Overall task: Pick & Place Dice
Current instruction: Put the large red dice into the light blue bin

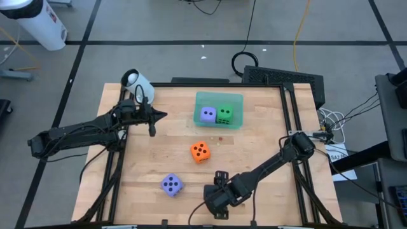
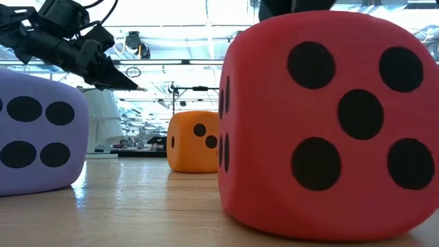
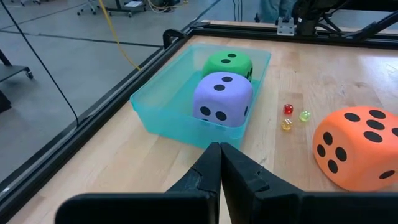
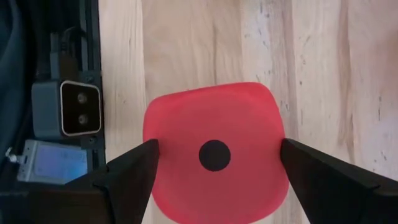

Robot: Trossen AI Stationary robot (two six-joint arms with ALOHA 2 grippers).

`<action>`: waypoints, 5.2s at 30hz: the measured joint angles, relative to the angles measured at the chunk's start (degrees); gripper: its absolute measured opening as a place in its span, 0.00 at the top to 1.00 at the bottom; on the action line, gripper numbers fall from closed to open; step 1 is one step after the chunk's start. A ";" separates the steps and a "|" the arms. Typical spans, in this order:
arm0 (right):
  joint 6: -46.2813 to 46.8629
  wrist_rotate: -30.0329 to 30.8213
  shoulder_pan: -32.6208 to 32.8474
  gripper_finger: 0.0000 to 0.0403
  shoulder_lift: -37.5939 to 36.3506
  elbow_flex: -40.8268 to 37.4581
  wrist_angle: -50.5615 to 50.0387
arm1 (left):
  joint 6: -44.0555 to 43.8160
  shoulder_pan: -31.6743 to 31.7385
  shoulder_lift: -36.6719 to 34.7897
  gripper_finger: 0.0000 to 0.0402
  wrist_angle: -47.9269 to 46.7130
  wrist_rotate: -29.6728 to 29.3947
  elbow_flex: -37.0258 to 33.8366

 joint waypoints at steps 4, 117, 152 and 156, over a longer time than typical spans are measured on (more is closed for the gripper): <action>-2.80 -2.24 0.04 0.19 0.00 0.00 -1.11 | 0.04 0.00 0.01 0.95 0.01 0.01 0.00; -20.56 -3.47 -11.65 0.12 -3.48 -9.76 5.96 | 0.88 -0.02 0.01 0.95 0.39 0.01 0.00; -21.09 -4.46 -12.72 0.02 -10.32 -16.48 14.15 | 1.24 0.00 0.00 0.95 0.38 0.07 0.00; -21.41 -4.20 -12.31 0.01 -11.08 -16.44 14.37 | 1.24 0.00 0.00 0.95 0.39 0.07 0.00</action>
